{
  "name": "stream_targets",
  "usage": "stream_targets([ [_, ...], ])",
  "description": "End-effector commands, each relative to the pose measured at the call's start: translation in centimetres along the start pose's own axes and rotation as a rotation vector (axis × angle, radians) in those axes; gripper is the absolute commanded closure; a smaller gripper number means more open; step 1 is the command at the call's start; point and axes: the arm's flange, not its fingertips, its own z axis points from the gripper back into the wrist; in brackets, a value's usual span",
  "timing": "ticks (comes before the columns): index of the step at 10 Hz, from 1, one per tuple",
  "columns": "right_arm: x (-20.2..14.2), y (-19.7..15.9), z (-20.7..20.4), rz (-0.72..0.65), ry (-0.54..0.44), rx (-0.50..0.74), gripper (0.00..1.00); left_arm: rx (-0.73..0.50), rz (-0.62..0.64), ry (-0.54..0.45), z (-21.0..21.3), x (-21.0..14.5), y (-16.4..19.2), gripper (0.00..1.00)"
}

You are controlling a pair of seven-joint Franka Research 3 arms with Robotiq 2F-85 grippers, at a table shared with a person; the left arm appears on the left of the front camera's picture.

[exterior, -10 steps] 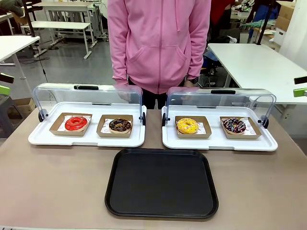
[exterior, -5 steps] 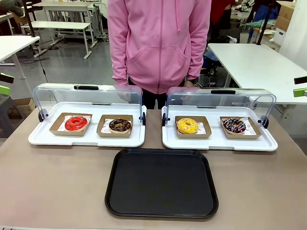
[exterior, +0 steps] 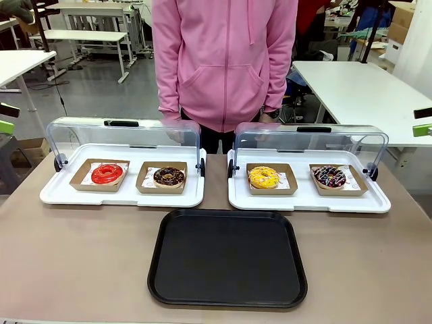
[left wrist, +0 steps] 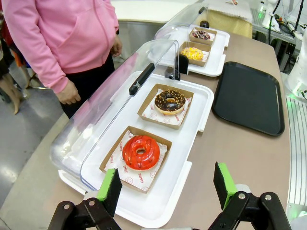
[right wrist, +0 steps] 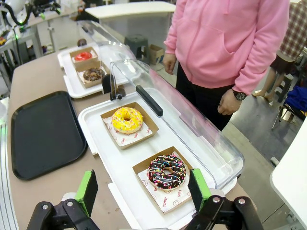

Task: Move the first donut from the left to the tray.
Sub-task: Pick up the Paper togo box containing the Donut indicated by the person and place it on the Handle tray.

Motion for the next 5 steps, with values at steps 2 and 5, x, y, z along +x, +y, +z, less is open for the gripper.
stream_targets([
  [2, 0.09, -0.06, -0.18, 0.011, -0.028, -0.006, 0.00, -0.002, -0.010, -0.021, -0.04, 0.13, -0.05, 0.00],
  [5, 0.09, -0.06, -0.18, 0.011, -0.028, -0.006, 0.00, -0.002, -0.010, -0.021, -0.04, 0.13, -0.05, 0.00],
])
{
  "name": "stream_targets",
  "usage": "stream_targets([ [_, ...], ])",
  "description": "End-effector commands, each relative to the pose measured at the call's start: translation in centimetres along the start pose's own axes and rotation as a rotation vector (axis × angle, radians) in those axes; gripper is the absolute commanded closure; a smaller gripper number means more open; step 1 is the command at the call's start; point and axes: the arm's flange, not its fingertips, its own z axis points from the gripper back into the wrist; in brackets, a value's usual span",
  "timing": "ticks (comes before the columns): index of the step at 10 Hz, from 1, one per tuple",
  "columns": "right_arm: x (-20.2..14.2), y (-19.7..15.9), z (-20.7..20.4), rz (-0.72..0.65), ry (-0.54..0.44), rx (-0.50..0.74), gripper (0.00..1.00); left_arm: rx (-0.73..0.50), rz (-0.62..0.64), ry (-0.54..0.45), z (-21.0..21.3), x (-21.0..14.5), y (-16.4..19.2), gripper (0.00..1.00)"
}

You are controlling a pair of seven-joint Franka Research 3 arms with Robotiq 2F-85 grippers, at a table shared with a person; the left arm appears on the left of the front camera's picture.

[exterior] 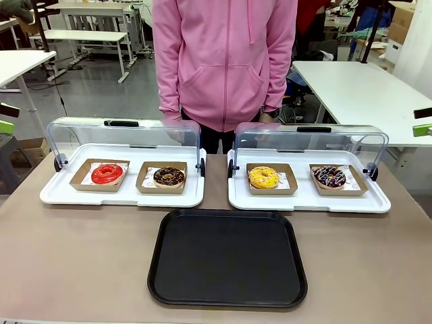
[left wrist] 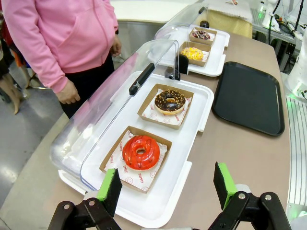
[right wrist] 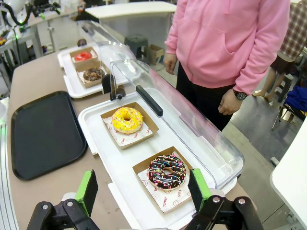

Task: Move the first donut from the left to the tray.
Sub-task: Pick up the Paper togo box containing the Donut indicated by the person and place it on the Handle tray.

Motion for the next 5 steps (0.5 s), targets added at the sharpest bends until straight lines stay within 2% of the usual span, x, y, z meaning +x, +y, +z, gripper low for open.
stream_targets([
  [1, 0.09, -0.06, -0.18, 0.011, -0.028, -0.006, 0.00, -0.002, -0.010, -0.021, -0.04, 0.13, -0.05, 0.00],
  [5, 0.09, -0.06, -0.18, 0.011, -0.028, -0.006, 0.00, -0.002, -0.010, -0.021, -0.04, 0.13, -0.05, 0.00],
])
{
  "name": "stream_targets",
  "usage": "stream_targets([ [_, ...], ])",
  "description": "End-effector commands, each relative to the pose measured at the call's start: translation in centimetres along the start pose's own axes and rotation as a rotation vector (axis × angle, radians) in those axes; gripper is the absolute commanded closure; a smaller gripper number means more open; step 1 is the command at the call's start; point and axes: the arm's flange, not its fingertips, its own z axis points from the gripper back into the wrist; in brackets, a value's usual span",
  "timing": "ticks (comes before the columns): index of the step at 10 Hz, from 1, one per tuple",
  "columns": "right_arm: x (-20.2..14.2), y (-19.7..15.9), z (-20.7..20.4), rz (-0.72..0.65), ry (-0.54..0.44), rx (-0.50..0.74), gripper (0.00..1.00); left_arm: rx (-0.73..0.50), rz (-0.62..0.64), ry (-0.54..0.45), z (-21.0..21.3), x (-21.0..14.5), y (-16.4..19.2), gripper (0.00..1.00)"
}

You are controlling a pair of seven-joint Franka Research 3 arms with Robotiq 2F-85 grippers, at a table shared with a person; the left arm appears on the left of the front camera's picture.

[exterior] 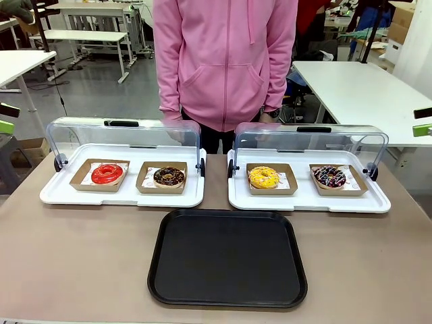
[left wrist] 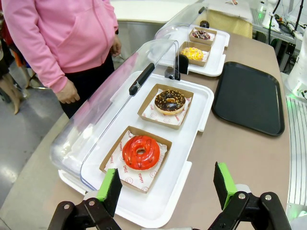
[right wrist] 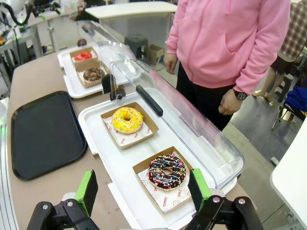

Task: Move the first donut from the left to the tray.
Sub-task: Pick up the Paper togo box containing the Donut indicated by the person and place it on the Handle tray.

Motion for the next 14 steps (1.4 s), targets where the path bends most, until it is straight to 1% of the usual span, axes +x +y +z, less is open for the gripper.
stream_targets([
  [1, 0.09, -0.06, -0.18, 0.011, -0.028, -0.006, 0.00, -0.002, -0.010, -0.021, -0.04, 0.13, -0.05, 0.00],
  [14, 0.09, -0.06, -0.18, 0.011, -0.028, -0.006, 0.00, -0.002, -0.010, -0.021, -0.04, 0.13, -0.05, 0.00],
])
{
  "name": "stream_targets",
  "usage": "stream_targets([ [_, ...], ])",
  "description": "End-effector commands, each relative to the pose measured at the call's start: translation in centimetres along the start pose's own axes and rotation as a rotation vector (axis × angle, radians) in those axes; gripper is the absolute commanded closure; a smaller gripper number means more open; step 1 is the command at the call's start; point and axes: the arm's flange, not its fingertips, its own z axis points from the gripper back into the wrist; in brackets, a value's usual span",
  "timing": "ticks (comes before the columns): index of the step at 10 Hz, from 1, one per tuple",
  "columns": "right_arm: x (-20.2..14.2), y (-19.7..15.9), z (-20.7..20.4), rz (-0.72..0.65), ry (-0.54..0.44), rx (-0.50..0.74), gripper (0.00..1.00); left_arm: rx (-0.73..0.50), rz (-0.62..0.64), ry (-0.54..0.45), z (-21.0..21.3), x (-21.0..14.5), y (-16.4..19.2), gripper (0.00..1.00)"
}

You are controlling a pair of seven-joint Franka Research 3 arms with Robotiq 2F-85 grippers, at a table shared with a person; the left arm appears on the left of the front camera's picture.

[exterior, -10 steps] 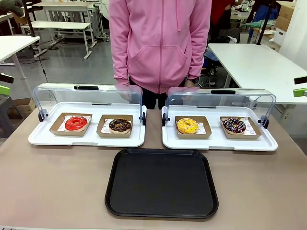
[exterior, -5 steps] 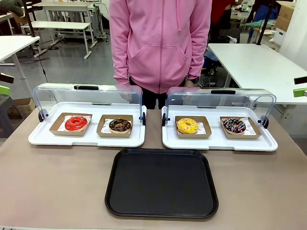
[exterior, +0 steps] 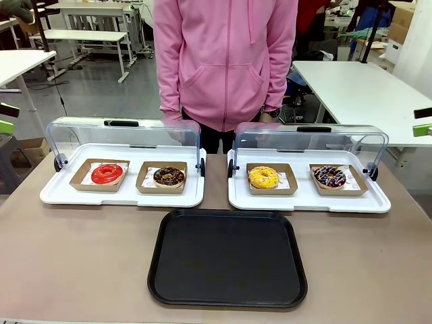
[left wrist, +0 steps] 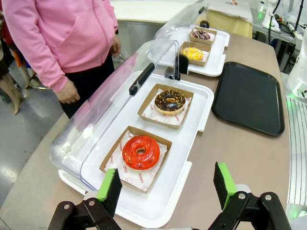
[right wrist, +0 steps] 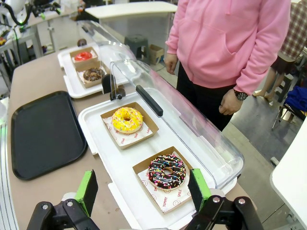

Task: Move the first donut from the left to the tray.
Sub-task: Pick up the Paper togo box containing the Donut indicated by the person and place it on the Handle tray.

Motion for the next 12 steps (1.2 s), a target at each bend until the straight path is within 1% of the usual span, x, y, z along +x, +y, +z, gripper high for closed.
stream_targets([
  [1, 0.09, -0.06, -0.18, 0.011, -0.028, -0.006, 0.00, -0.002, -0.010, -0.021, -0.04, 0.13, -0.05, 0.00],
  [12, 0.09, -0.06, -0.18, 0.011, -0.028, -0.006, 0.00, -0.002, -0.010, -0.021, -0.04, 0.13, -0.05, 0.00],
])
